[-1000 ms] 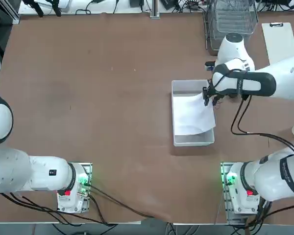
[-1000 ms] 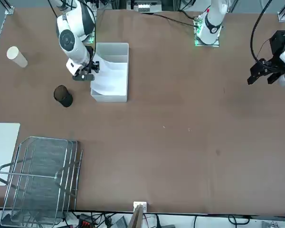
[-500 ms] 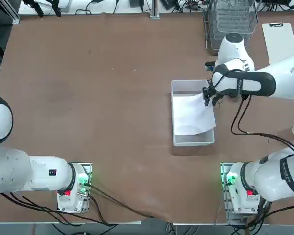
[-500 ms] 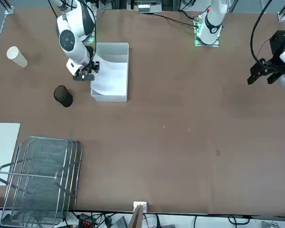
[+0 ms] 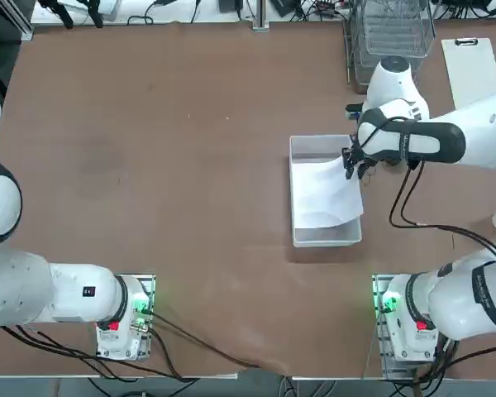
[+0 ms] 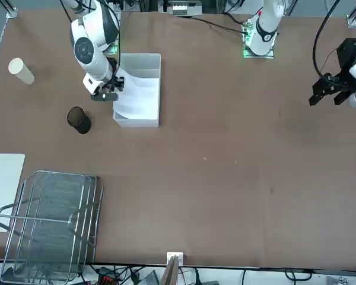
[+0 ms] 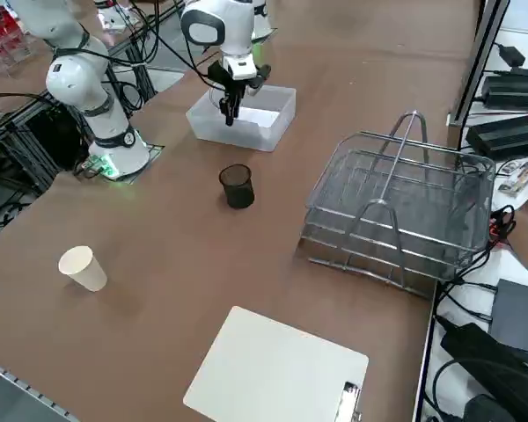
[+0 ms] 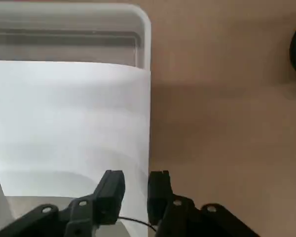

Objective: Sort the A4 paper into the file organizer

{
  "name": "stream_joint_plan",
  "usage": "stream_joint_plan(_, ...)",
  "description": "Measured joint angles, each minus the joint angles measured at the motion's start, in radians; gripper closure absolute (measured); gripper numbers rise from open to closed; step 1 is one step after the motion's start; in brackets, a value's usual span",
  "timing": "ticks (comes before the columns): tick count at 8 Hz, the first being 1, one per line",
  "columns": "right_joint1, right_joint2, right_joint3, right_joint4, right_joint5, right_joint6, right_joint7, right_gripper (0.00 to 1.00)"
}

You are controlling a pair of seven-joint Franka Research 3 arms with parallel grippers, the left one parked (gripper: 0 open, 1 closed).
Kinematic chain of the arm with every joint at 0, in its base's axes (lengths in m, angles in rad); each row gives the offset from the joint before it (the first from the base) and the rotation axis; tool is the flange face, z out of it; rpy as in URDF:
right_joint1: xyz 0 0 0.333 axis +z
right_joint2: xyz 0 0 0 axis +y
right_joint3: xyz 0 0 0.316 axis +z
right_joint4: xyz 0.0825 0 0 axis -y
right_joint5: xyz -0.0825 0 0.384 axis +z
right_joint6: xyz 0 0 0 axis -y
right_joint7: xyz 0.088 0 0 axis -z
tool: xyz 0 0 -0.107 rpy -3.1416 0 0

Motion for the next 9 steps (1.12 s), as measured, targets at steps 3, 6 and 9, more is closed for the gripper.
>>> stream_joint_plan(3,0.000,0.000,0.000,0.000,0.000,-0.002,0.000,0.73)
stream_joint_plan(6,0.000,0.000,0.000,0.001,0.000,-0.018,0.000,0.81)
stream_joint_plan(9,0.000,-0.001,0.000,0.002,0.000,-0.027,0.000,0.91)
